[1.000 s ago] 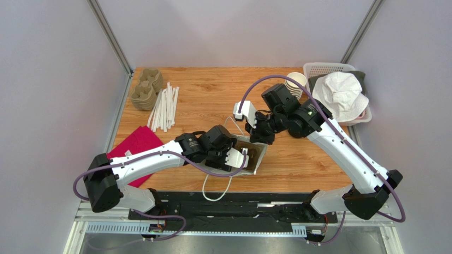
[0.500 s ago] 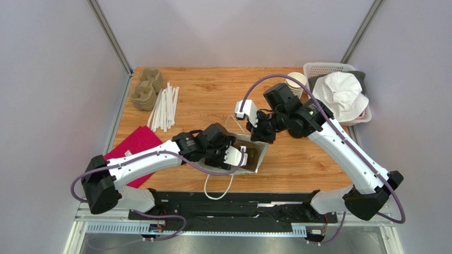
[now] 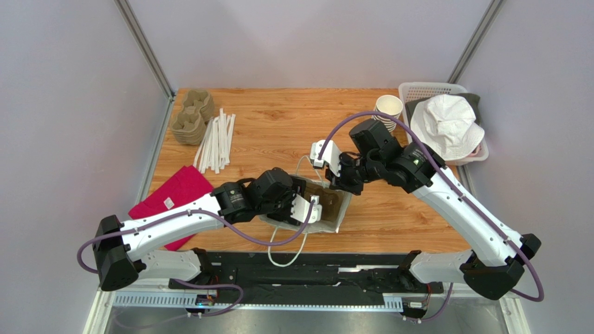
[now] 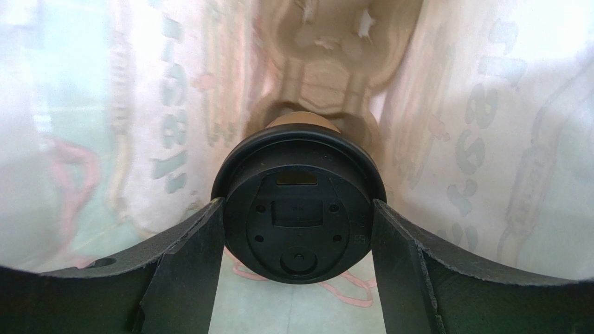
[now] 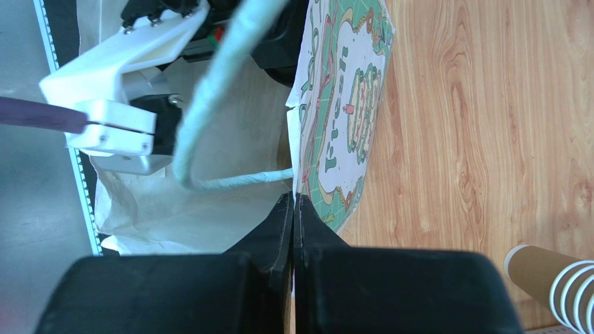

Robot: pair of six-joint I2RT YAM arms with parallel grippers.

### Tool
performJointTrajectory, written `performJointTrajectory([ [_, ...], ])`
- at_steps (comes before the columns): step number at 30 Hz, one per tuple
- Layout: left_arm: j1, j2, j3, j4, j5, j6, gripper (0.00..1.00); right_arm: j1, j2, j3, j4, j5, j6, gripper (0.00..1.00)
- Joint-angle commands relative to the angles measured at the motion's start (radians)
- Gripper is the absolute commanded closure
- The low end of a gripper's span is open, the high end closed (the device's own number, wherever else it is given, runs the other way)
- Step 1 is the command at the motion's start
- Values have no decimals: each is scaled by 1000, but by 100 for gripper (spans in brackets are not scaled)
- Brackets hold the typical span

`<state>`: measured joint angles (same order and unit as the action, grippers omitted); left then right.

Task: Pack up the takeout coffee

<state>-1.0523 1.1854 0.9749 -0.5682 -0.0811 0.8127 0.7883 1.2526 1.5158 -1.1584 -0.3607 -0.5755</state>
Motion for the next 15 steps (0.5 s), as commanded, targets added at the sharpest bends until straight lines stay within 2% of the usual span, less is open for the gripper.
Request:
performJointTrajectory([
  [1, 2, -12, -27, 25, -46, -26, 100, 25, -50, -19, 48, 23, -26, 100],
  [15, 2, -23, -38, 82, -49, 13, 100, 42, -65, -26, 42, 6, -26, 100],
])
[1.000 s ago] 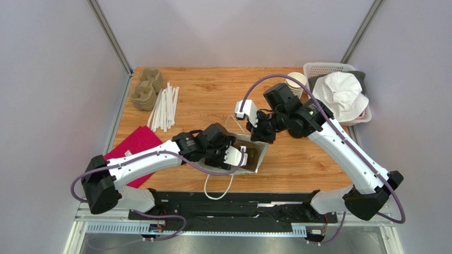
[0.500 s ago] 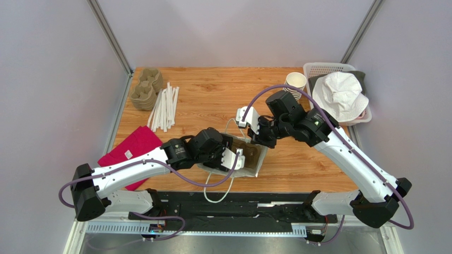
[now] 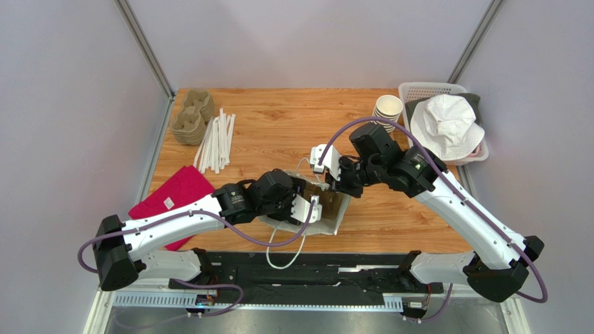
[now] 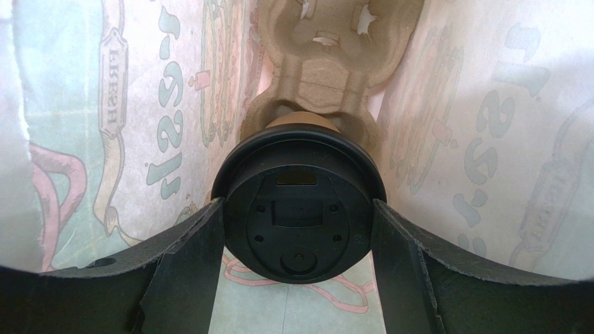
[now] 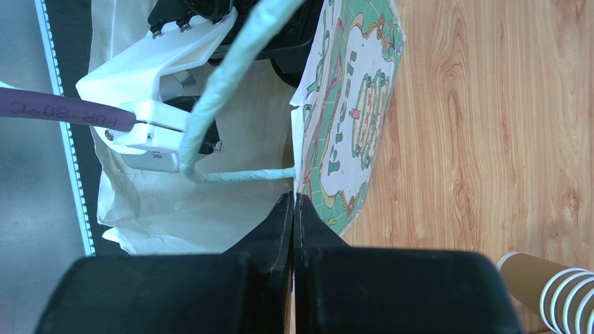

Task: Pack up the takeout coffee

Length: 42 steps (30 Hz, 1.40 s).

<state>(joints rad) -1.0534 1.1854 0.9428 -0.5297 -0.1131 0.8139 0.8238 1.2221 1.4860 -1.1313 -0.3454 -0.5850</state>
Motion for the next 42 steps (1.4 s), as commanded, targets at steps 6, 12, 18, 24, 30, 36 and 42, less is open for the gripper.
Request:
performJointTrajectory([
  [6, 3, 5, -16, 79, -28, 31, 100, 5, -30, 7, -1, -21, -16, 100],
  [12, 6, 45, -24, 108, -19, 47, 100, -15, -3, 22, -18, -38, -24, 100],
  [18, 32, 91, -13, 112, 12, 47, 100, -107, 77, 85, -91, -147, -44, 100],
  [24, 58, 118, 2, 126, 55, 53, 100, -178, 123, 129, -139, -217, -93, 100],
  [30, 61, 94, 2, 168, 75, 50, 100, -196, 142, 135, -151, -231, -122, 100],
  [36, 78, 121, 2, 172, 82, 34, 100, -204, 152, 140, -157, -237, -137, 100],
  [42, 113, 175, 25, 149, 101, 14, 100, -213, 174, 148, -165, -247, -147, 100],
])
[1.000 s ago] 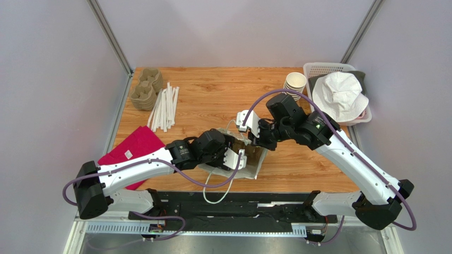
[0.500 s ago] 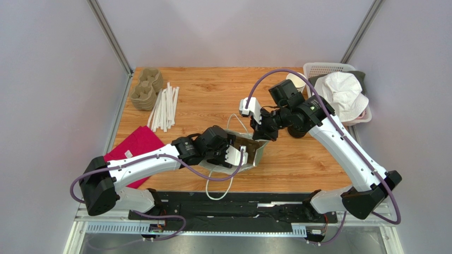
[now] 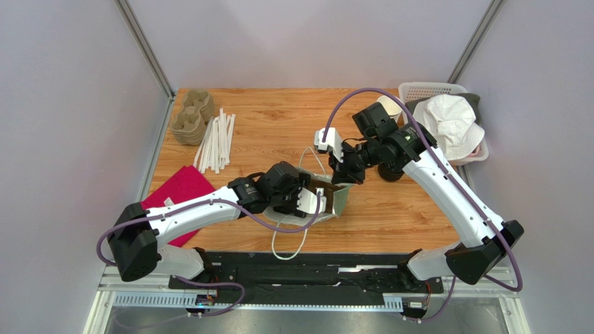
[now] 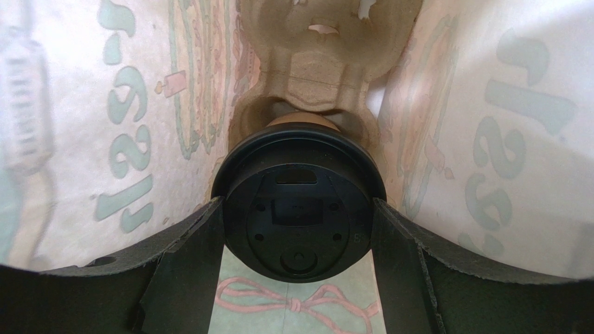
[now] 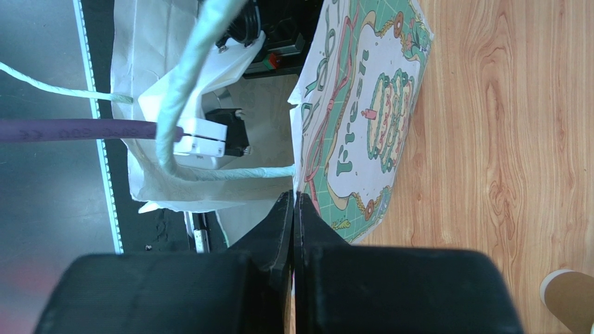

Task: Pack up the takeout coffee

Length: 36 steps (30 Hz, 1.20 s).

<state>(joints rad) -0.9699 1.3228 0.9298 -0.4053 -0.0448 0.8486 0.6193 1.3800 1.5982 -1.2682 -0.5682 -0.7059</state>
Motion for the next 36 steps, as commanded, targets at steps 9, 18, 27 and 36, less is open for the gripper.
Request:
performJointTrajectory([
  [9, 92, 130, 89, -87, 103, -34, 100, -75, 96, 103, -89, -44, -64, 100],
  [18, 148, 280, 230, -260, 161, -31, 100, -151, 218, 193, -161, -84, -99, 100],
  [27, 209, 446, 342, -374, 198, -23, 100, -220, 327, 273, -229, -111, -119, 100],
  [36, 215, 524, 334, -389, 189, 4, 100, -243, 361, 275, -240, -117, -145, 100],
])
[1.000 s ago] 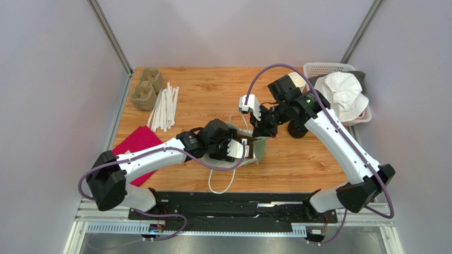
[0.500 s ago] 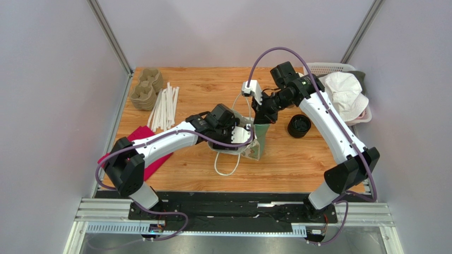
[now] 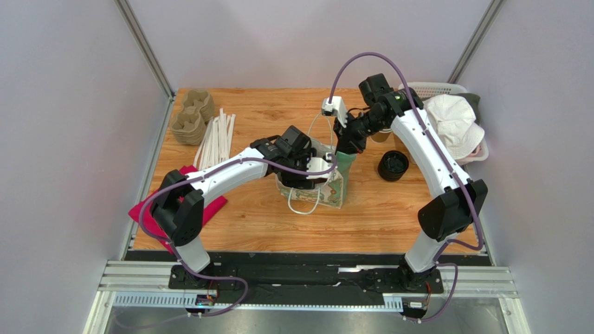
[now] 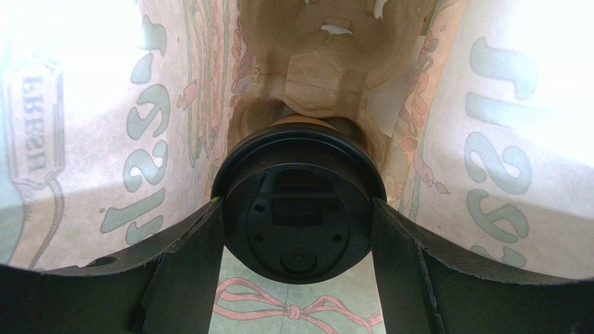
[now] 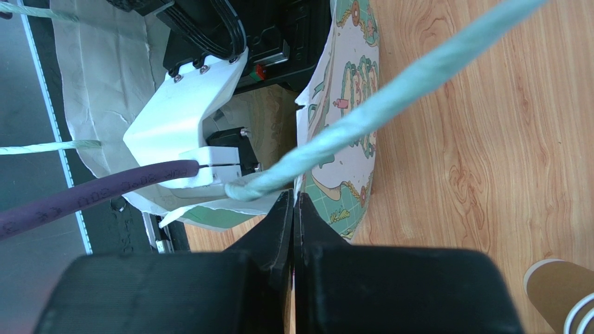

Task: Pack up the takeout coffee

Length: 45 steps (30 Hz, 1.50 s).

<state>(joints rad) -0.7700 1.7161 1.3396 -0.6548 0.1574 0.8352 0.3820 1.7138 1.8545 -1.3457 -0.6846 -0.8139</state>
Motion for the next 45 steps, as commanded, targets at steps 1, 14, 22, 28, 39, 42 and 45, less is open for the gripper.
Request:
performJointTrajectory([
  [1, 15, 137, -76, -140, -16, 19, 100, -6, 30, 18, -162, -1, -39, 100],
  [14, 18, 227, -129, -111, -71, 47, 100, -15, 66, 25, -167, 2, -65, 100],
  [22, 18, 261, -155, -82, -88, 41, 100, -15, 84, 32, -171, 3, -74, 100],
  [28, 20, 261, -171, -80, -91, 45, 100, -17, 93, 45, -181, 5, -87, 100],
  [39, 18, 189, -105, -198, -62, 25, 100, -15, 96, 103, -277, -73, -122, 100],
  [42, 18, 162, -91, -252, -59, 19, 100, -14, 98, 127, -319, -111, -123, 100],
  [45, 18, 152, -69, -275, -67, 5, 99, -9, 86, 115, -319, -121, -114, 100],
])
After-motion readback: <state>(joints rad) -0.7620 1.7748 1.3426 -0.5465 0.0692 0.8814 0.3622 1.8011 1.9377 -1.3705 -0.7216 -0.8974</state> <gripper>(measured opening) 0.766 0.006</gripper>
